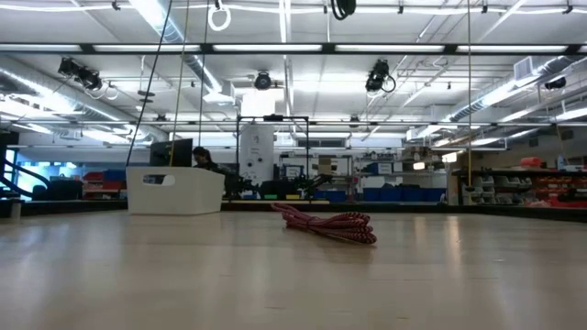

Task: Pick and place USB-C Cables
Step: Put the green charger cable into the white bin

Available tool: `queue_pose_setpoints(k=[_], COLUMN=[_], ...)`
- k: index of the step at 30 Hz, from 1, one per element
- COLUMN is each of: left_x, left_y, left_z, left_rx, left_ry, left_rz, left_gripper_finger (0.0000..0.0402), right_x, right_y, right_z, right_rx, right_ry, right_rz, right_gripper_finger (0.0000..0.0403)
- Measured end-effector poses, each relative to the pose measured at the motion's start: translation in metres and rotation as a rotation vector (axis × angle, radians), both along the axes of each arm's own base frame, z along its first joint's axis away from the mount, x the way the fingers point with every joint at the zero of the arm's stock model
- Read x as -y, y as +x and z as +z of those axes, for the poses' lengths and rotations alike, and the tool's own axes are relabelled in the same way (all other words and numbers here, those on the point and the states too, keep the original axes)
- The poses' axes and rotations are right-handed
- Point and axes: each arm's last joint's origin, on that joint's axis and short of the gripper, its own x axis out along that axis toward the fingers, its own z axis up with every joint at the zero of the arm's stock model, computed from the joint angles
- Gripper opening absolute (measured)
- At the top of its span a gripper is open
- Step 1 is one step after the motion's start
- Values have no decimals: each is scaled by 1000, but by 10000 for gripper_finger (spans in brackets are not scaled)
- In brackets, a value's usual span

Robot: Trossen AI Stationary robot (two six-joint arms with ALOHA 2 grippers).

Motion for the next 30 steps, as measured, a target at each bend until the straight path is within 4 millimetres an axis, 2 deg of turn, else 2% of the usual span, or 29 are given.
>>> queue_pose_setpoints(k=[3, 5, 8, 12, 13, 21, 25, 30], left_x=[-1, -2, -3, -4, -4, -7, -15, -39], left_y=[0, 0, 1, 1, 1, -1, -8, -18], left_z=[0, -2, -4, -6, -6, -12, -26, -47], left_rx=[1, -22, -44, -58, -61, -124, -271, -470], left_ry=[0, 7, 10, 17, 20, 61, 168, 215], left_rz=[1, 0, 5, 6, 10, 112, 304, 491], left_gripper_finger=[249, 221, 153, 35, 23, 21, 21, 21], right_x=[0, 0, 0, 0, 0, 3, 12, 23], right_y=[2, 2, 2, 2, 2, 1, -1, -4], right_z=[-2, -2, -2, -2, -2, -5, -11, -17], right_rx=[-7, -11, -8, -17, -18, -30, -83, -150], right_ry=[-1, -1, 0, 32, 41, 13, -58, -88], right_rz=[1, 0, -2, -22, -25, -85, -213, -354], right_gripper_finger=[12, 13, 29, 56, 61, 86, 96, 105])
